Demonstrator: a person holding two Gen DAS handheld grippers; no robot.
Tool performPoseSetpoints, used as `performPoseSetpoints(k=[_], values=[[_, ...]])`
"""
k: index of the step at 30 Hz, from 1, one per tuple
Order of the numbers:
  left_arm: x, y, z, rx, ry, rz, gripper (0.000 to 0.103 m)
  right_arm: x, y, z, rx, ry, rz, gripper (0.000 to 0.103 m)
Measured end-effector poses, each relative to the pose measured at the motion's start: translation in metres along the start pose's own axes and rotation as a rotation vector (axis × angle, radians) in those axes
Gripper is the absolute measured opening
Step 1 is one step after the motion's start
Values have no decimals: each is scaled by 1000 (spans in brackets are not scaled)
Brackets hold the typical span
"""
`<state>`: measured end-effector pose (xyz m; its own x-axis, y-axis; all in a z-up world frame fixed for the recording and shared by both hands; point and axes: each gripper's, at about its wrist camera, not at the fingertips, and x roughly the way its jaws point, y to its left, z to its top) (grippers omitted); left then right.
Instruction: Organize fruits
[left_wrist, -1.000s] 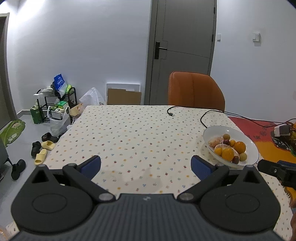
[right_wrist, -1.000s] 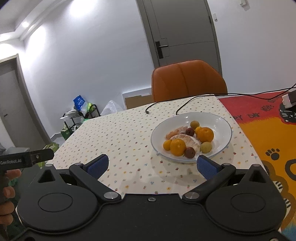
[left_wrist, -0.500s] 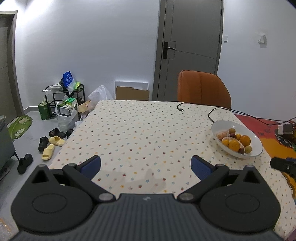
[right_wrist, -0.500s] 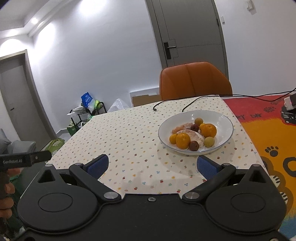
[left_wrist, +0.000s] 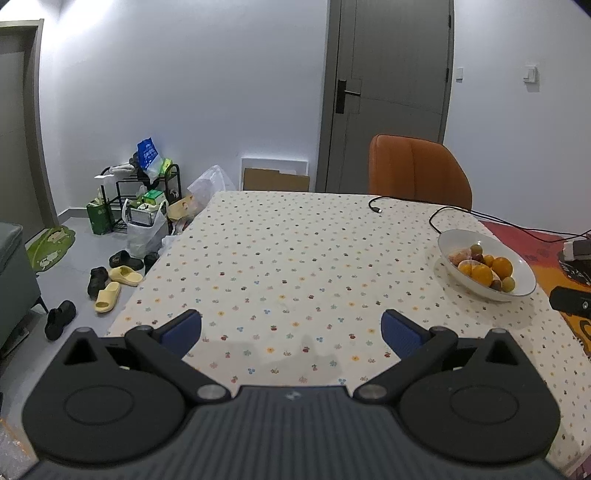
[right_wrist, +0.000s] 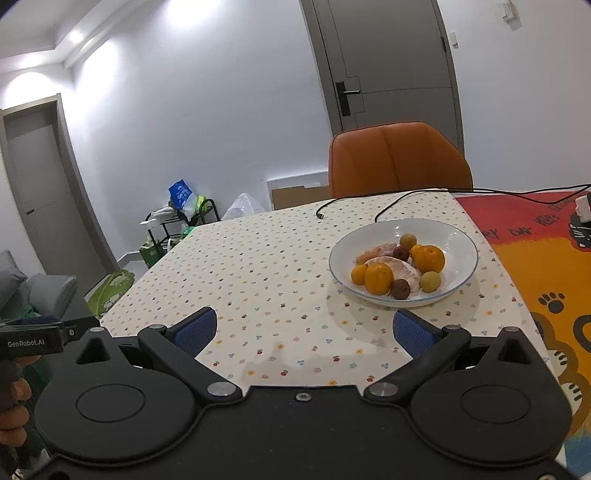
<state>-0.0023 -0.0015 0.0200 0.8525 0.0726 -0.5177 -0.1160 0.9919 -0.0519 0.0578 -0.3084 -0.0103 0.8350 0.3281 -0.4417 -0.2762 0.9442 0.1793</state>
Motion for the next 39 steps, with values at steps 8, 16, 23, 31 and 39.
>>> performPoseSetpoints(k=[8, 16, 23, 31, 39], values=[[-4, 0, 2, -2, -8, 2, 103, 1, 0, -3, 4, 8, 3, 103], [-5, -1, 1, 3, -6, -4, 103, 1, 3, -3, -2, 9, 6, 103], [-4, -3, 0, 7, 1, -4, 103, 1, 3, -3, -1, 12, 4, 103], [-4, -3, 1, 11, 2, -7, 103, 0, 6, -3, -7, 13, 6, 103], [-4, -4, 0, 12, 5, -10, 103, 0, 5, -3, -7, 13, 6, 103]])
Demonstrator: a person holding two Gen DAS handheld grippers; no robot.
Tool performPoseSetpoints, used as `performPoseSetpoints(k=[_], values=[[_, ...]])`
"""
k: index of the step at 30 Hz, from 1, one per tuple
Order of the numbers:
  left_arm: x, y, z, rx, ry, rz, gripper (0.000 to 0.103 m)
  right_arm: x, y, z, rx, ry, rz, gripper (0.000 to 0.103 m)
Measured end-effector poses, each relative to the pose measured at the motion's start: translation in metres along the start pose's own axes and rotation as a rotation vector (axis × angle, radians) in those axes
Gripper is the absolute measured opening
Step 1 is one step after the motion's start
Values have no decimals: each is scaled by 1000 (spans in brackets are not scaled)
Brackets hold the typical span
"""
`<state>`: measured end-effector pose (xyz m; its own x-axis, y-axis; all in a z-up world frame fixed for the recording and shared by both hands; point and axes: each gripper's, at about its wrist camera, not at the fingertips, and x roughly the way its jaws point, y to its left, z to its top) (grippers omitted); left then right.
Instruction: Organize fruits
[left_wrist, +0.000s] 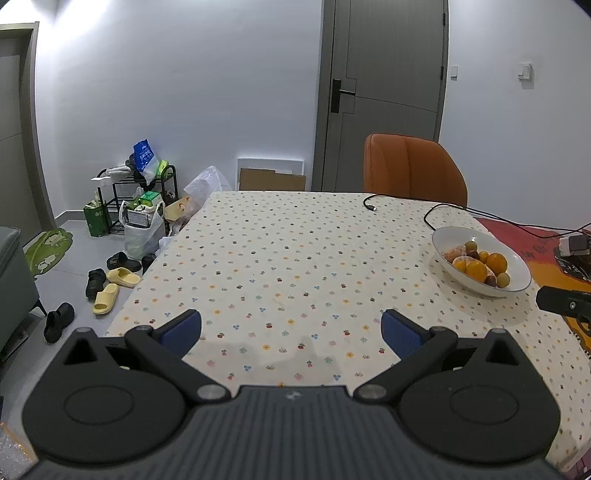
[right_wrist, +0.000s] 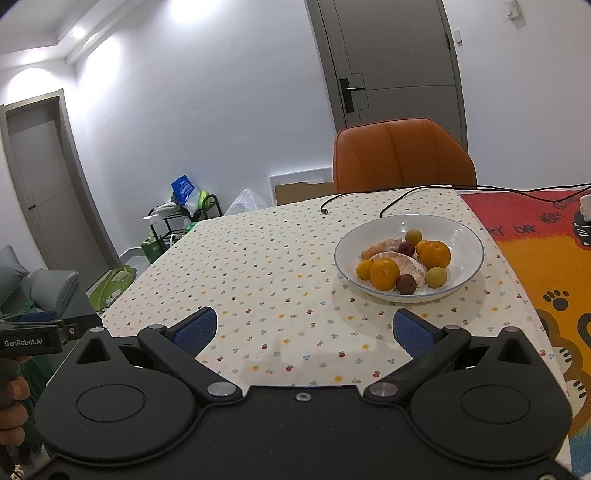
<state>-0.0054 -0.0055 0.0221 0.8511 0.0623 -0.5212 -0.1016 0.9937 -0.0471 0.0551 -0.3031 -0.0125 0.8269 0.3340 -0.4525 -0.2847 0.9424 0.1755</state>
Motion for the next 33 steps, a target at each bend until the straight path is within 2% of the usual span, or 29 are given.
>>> performPoseSetpoints(k=[33], values=[[0, 0, -1, 0, 2, 1, 103, 3, 0, -2, -1, 6, -2, 103]])
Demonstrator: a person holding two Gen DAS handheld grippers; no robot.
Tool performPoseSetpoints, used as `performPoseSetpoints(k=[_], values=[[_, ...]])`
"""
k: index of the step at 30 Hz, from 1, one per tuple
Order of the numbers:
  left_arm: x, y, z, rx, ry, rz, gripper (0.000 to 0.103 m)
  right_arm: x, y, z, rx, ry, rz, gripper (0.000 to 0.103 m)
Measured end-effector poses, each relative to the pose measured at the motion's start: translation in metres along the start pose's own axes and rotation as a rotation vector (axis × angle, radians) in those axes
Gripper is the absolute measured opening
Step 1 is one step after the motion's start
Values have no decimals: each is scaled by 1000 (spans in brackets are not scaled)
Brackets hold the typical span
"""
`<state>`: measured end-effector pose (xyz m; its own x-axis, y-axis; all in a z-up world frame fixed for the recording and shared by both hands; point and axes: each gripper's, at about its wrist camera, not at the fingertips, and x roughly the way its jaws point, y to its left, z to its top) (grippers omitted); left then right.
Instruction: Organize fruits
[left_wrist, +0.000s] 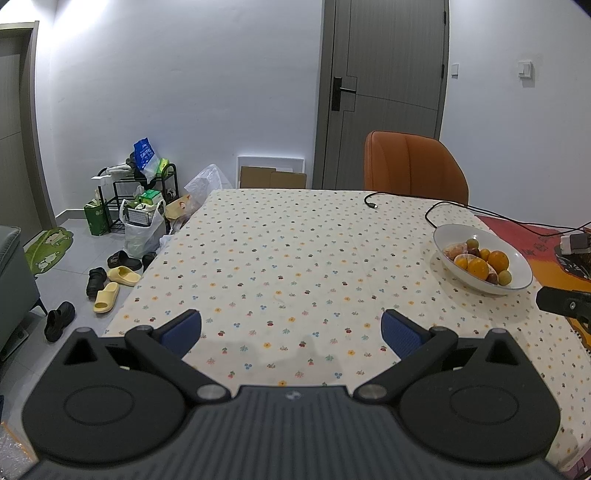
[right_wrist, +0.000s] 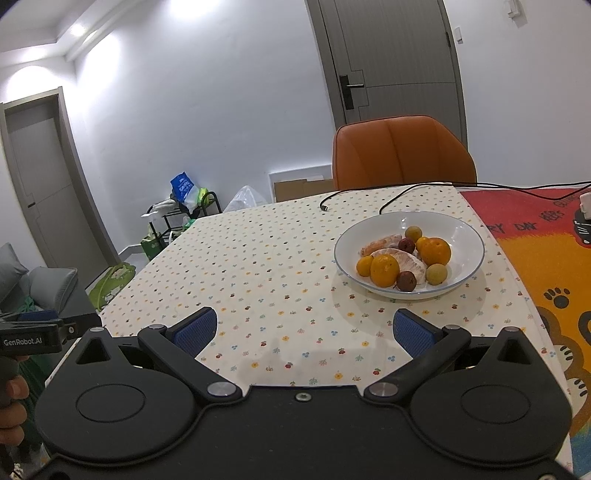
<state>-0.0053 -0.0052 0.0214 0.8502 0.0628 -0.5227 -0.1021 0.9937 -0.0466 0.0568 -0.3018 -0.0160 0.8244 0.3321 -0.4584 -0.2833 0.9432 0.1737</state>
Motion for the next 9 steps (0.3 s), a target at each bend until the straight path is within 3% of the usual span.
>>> performPoseSetpoints(k=[9], values=[[0, 1, -5, 1, -2, -4, 103, 0, 0, -1, 0, 4, 2, 103]])
